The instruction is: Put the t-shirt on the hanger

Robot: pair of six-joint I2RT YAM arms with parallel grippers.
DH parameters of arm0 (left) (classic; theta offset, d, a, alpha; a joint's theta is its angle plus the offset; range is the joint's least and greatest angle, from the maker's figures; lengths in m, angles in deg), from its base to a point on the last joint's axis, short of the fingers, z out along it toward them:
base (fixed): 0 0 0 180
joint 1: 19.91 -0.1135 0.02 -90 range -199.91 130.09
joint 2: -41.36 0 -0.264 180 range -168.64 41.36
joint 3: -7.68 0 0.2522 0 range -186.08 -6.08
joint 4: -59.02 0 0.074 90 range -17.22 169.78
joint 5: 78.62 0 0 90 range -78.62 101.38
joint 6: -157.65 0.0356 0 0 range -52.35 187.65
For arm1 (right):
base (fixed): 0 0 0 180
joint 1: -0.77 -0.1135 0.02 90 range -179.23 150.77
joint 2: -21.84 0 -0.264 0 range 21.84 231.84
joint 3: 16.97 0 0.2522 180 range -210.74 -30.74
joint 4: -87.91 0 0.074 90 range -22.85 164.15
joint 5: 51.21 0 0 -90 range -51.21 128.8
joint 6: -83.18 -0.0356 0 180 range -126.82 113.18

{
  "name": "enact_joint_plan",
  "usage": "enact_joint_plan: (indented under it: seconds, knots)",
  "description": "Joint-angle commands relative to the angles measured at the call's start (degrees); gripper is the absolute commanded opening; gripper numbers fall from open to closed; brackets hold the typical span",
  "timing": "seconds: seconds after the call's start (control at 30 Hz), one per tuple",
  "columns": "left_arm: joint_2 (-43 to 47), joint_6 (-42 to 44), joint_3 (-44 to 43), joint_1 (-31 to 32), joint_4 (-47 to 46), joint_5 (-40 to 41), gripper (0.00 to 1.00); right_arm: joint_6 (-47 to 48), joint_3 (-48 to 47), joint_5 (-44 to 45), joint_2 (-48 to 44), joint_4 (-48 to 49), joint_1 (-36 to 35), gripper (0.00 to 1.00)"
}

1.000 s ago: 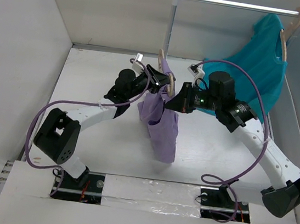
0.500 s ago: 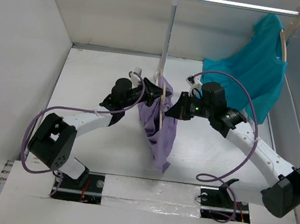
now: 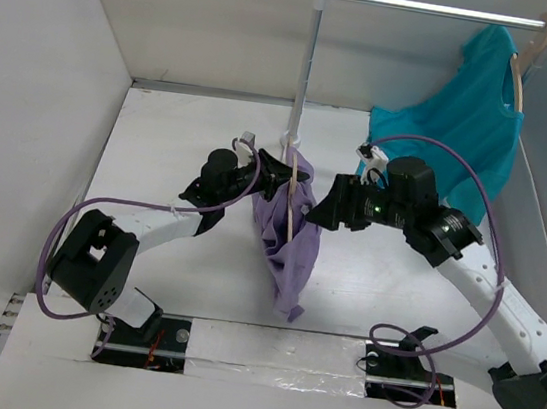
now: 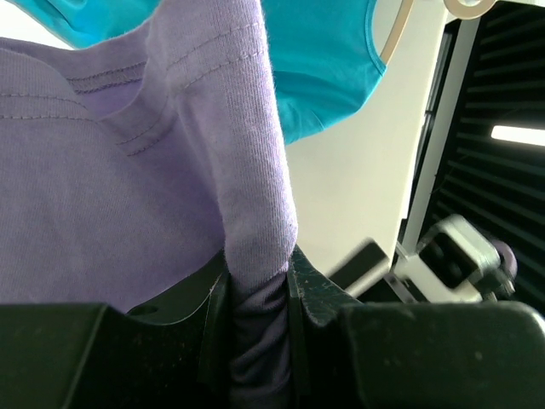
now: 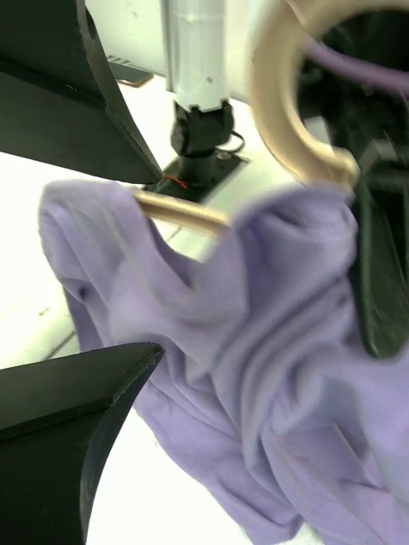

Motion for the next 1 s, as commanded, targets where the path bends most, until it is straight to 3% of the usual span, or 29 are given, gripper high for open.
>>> enact_joint_plan:
  seconds: [0.0,0.03,0.13,0.2,0.4,0.53,0.67,0.9,0.93,0.97]
  knots:
    - [1.5,-2.5,-1.2,-0.8,-4.7,-0.5,0.00,2.2,-4.7,1.4,-2.2,-7.9,-2.9,0.80]
    - [1.2,-2.8,-1.5,-0.8,-4.7,-0.4,0.00,2.5,-5.1,1.4,-2.0,-8.6,-3.6,0.79]
    - [-0.3,-3.6,-3.4,-1.4,-4.7,-0.4,0.00,2.9,-5.4,1.6,-1.0,-9.7,-7.5,0.55]
    - [-0.9,-3.9,-4.5,-1.4,-4.4,0.7,0.00,2.6,-6.1,2.7,-0.4,-9.4,-9.7,0.52]
    - [-0.6,-5.7,-5.6,-1.4,-2.2,2.7,0.00,1.0,-7.6,9.9,3.3,-8.3,-16.8,0.64]
    - [0.5,-6.8,-5.4,-1.4,-0.4,4.7,0.00,-1.0,-8.8,16.7,5.3,-7.8,-20.0,0.63]
    - [0.4,-7.0,-5.9,-0.2,0.9,4.6,0.00,-3.2,-11.2,30.0,7.2,-8.8,-23.0,0.56]
    - [1.8,-5.2,-5.7,-0.2,3.4,5.4,0.00,-3.5,-12.0,35.5,9.5,-11.1,-23.5,0.22]
    - [1.9,-5.2,-5.8,-0.2,3.4,5.4,0.00,-3.0,-11.9,35.8,9.7,-11.5,-23.5,0.08]
    - [2.0,-4.9,-5.8,-0.2,3.4,5.4,0.00,-2.7,-11.9,36.4,9.8,-12.0,-23.5,0.04]
